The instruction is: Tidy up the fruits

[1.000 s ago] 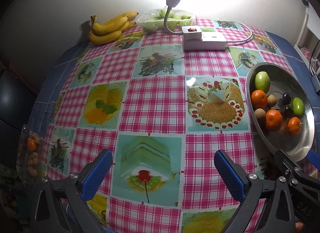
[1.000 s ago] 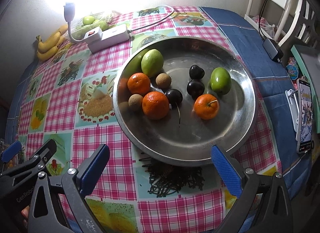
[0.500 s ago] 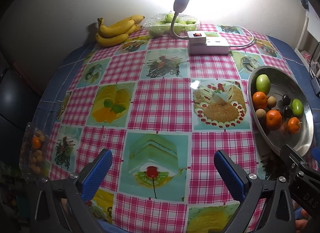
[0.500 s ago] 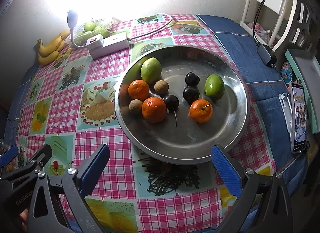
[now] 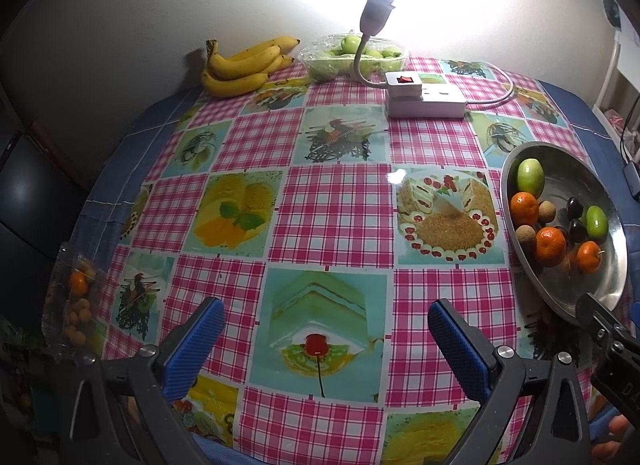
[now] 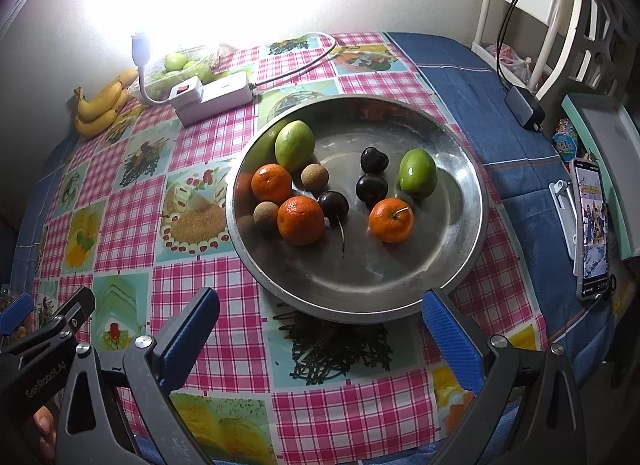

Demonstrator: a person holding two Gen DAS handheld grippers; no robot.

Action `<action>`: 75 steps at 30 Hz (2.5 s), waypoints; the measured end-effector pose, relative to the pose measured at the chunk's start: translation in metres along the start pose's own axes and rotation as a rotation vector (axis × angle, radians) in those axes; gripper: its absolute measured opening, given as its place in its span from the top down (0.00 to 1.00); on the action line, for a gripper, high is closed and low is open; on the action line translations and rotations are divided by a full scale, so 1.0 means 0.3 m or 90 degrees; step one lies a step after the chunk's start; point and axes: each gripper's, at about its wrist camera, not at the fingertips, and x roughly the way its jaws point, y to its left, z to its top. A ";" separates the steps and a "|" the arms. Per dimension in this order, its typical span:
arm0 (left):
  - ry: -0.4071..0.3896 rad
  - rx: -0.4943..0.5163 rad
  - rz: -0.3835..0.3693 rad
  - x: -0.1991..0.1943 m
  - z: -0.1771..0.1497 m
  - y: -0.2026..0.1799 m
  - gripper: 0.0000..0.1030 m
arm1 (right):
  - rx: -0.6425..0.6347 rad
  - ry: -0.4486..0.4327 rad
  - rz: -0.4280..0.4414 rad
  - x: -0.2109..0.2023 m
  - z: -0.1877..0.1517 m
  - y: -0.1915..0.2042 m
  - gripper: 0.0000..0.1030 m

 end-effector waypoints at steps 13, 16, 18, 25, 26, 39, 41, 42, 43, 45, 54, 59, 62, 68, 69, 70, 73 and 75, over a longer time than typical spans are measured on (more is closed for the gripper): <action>-0.002 -0.003 -0.002 -0.004 0.001 0.002 0.00 | -0.005 -0.006 0.002 -0.015 -0.003 -0.001 0.02; 0.000 -0.004 -0.004 0.001 0.003 0.005 0.00 | -0.006 -0.004 0.000 -0.012 -0.002 0.000 0.02; 0.001 -0.005 -0.003 0.003 0.003 0.007 0.00 | -0.010 -0.003 -0.001 -0.012 -0.002 0.002 0.02; 0.003 -0.006 -0.004 0.008 0.003 0.011 0.00 | -0.022 0.000 -0.006 -0.008 -0.002 0.014 0.02; 0.003 -0.007 -0.004 0.008 0.003 0.012 0.00 | -0.022 0.001 -0.007 -0.007 -0.002 0.014 0.02; 0.002 -0.007 -0.007 0.011 0.005 0.016 0.00 | -0.029 0.009 -0.010 0.003 -0.002 0.024 0.02; 0.002 -0.007 -0.007 0.011 0.005 0.017 0.00 | -0.030 0.010 -0.010 0.003 -0.001 0.024 0.02; 0.002 -0.007 -0.007 0.011 0.005 0.017 0.00 | -0.030 0.010 -0.010 0.003 -0.002 0.025 0.02; 0.002 -0.007 -0.007 0.011 0.005 0.018 0.00 | -0.031 0.010 -0.010 0.003 -0.002 0.026 0.02; 0.002 -0.007 -0.007 0.010 0.005 0.019 0.00 | -0.033 0.011 -0.011 0.005 -0.002 0.027 0.02; 0.004 -0.009 -0.007 0.013 0.007 0.021 0.00 | -0.034 0.012 -0.010 0.007 -0.002 0.029 0.02; 0.004 -0.010 -0.007 0.013 0.007 0.022 0.00 | -0.034 0.011 -0.010 0.007 -0.002 0.028 0.02; 0.004 -0.012 -0.007 0.013 0.006 0.022 0.00 | -0.035 0.012 -0.011 0.007 -0.001 0.028 0.02; 0.004 -0.014 -0.008 0.012 0.005 0.021 0.00 | -0.034 0.012 -0.011 0.009 -0.002 0.030 0.02; 0.004 -0.014 -0.008 0.012 0.005 0.021 0.00 | -0.034 0.012 -0.011 0.008 -0.002 0.030 0.02; 0.004 -0.015 -0.008 0.012 0.005 0.021 0.00 | -0.034 0.012 -0.011 0.008 -0.002 0.030 0.02; 0.003 -0.015 -0.008 0.013 0.005 0.020 0.00 | -0.035 0.012 -0.011 0.009 -0.002 0.030 0.02; 0.004 -0.015 -0.008 0.012 0.006 0.023 0.00 | -0.035 0.012 -0.011 0.009 -0.002 0.031 0.02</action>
